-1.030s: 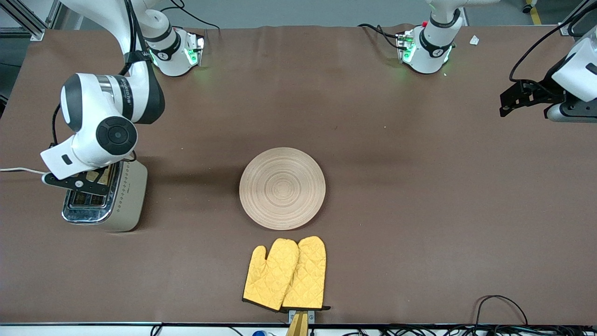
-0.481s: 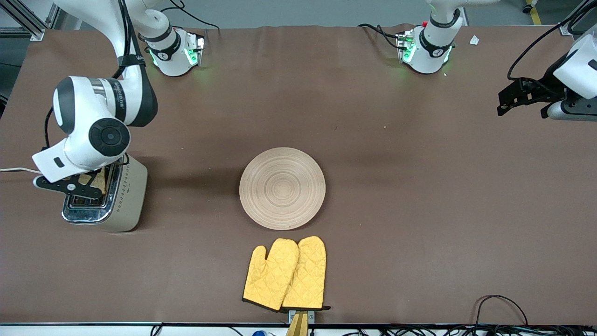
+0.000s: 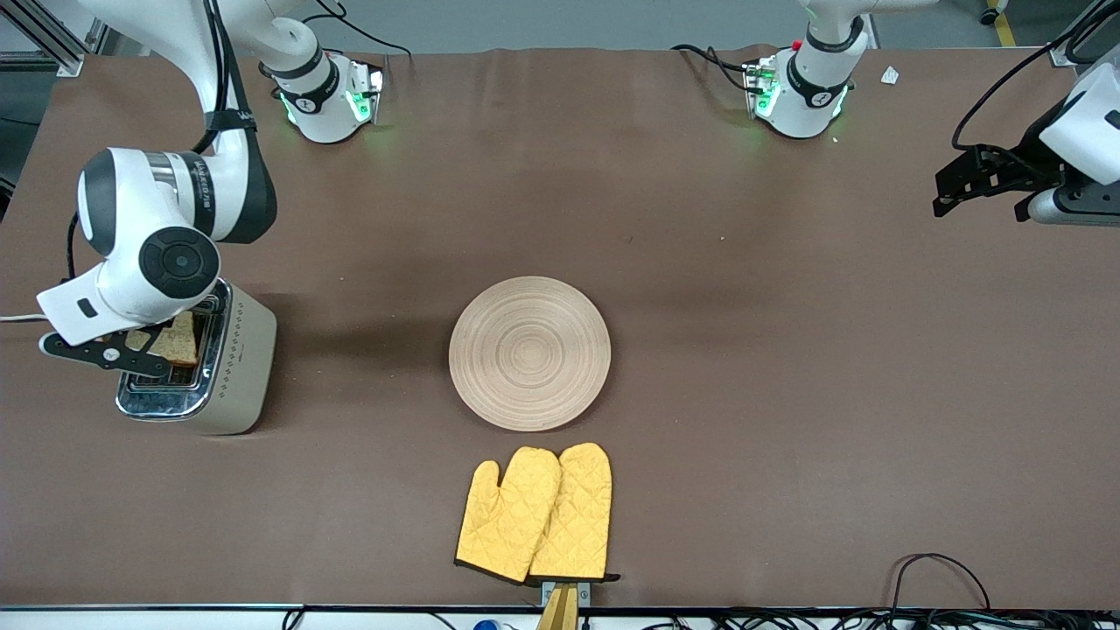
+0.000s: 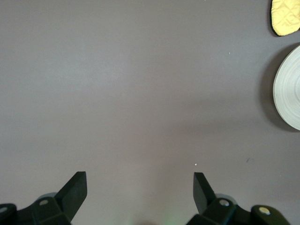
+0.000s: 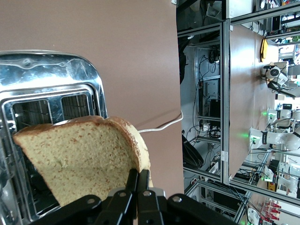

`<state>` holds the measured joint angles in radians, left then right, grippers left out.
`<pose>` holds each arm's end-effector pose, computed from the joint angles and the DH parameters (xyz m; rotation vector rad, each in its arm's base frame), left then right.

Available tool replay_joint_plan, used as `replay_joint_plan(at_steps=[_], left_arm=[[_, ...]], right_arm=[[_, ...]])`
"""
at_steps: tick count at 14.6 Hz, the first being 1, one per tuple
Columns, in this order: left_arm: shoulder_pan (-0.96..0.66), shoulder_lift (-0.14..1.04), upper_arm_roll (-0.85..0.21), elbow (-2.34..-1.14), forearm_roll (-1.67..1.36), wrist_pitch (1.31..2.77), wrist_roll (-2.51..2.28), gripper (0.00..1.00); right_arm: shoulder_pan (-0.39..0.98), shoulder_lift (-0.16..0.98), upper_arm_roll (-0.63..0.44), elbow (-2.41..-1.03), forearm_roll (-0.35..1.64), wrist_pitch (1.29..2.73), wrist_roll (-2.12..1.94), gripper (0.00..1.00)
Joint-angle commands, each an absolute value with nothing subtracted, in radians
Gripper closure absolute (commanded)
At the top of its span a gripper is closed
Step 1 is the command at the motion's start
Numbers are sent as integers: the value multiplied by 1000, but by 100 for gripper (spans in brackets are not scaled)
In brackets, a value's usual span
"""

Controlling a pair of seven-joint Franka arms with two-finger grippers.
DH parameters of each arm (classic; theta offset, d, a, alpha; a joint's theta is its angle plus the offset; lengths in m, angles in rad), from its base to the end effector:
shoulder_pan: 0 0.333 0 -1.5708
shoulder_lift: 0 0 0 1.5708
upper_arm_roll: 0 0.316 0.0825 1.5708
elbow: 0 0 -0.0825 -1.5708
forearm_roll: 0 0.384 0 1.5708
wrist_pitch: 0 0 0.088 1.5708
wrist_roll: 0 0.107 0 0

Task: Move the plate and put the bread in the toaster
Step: 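Lower the bread into the toaster slot with the right gripper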

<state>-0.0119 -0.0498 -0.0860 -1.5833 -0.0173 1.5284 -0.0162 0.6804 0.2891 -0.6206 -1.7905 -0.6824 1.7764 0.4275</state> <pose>0.5320 -0.0554 0.6419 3.1263 -0.1287 -0.0094 0.6039 0.0081 0.4251 2.2859 -0.1496 -0.0608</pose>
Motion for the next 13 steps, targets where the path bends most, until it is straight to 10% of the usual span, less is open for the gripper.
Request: replay_joint_plan(at_steps=[1,13], left_arm=[[-5,-61,-89,-1575,-32,1514,0,0],[-5,-58,-89,-1577,-34,1514,0,0]], right_arm=[[652,241,-607,-1841,-712,1812,448,99],[705,294,-598,-1835,-700,1825,632,99]])
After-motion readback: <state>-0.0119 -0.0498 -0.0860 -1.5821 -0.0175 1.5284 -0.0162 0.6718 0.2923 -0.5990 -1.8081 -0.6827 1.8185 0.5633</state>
